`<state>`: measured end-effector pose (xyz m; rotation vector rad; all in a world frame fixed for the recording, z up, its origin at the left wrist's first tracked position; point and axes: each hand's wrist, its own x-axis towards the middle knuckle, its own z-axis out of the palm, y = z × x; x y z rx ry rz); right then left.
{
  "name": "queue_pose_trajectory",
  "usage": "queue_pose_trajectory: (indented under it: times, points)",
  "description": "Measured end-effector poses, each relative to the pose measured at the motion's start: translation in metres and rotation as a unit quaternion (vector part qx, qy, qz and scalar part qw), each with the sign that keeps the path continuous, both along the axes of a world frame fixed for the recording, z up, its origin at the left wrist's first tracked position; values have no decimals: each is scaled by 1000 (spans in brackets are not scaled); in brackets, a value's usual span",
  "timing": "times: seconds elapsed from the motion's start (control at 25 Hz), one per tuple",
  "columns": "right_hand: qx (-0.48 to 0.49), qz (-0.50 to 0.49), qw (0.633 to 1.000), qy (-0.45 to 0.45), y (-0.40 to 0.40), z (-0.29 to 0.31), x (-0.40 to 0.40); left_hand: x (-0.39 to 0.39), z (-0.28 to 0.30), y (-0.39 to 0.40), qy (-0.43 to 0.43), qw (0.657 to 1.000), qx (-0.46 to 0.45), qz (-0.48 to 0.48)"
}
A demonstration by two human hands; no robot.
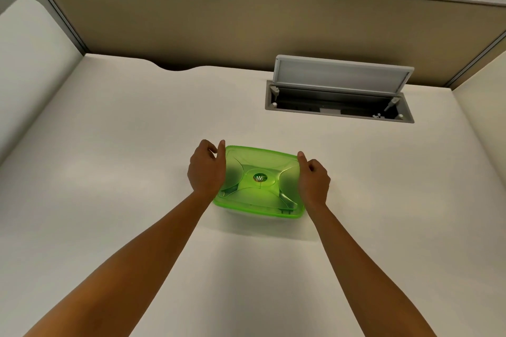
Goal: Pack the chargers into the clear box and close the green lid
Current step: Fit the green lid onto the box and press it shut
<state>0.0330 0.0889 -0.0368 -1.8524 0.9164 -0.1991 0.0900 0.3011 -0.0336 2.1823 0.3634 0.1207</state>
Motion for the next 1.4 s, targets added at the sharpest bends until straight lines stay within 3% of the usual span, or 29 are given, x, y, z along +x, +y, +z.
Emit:
queue_pose_trajectory:
  times: [0.08, 0.16, 0.24, 0.32, 0.48, 0.68, 1.04, 1.24, 1.4]
  points:
    - [-126, 30, 991, -26, 1, 3, 0, -5, 2, -3, -150, 975, 128, -103]
    - [-269, 130, 952, -71, 9, 3, -5, -11, -1, -7, -252, 920, 182, -237]
    - [-335, 237, 910, -63, 25, -3, -16, -20, -6, -10, -248, 897, 205, -302]
    - [-372, 286, 883, -26, 37, -7, -25, -30, -10, -10, -189, 902, 218, -321]
    - [-388, 325, 863, 13, 34, -8, -25, -45, -13, -10, -121, 901, 229, -349]
    - [-379, 302, 875, 16, 39, -7, -26, -46, -11, -10, -106, 890, 262, -357]
    - [-336, 240, 910, -44, 41, -9, -29, -50, -15, -8, -127, 940, 166, -270]
    - [-254, 136, 954, -84, 42, -3, -33, -56, -18, -7, -154, 957, 129, -208]
    - [-205, 84, 965, -139, 38, 0, -33, -64, -24, -3, -156, 975, 15, -160]
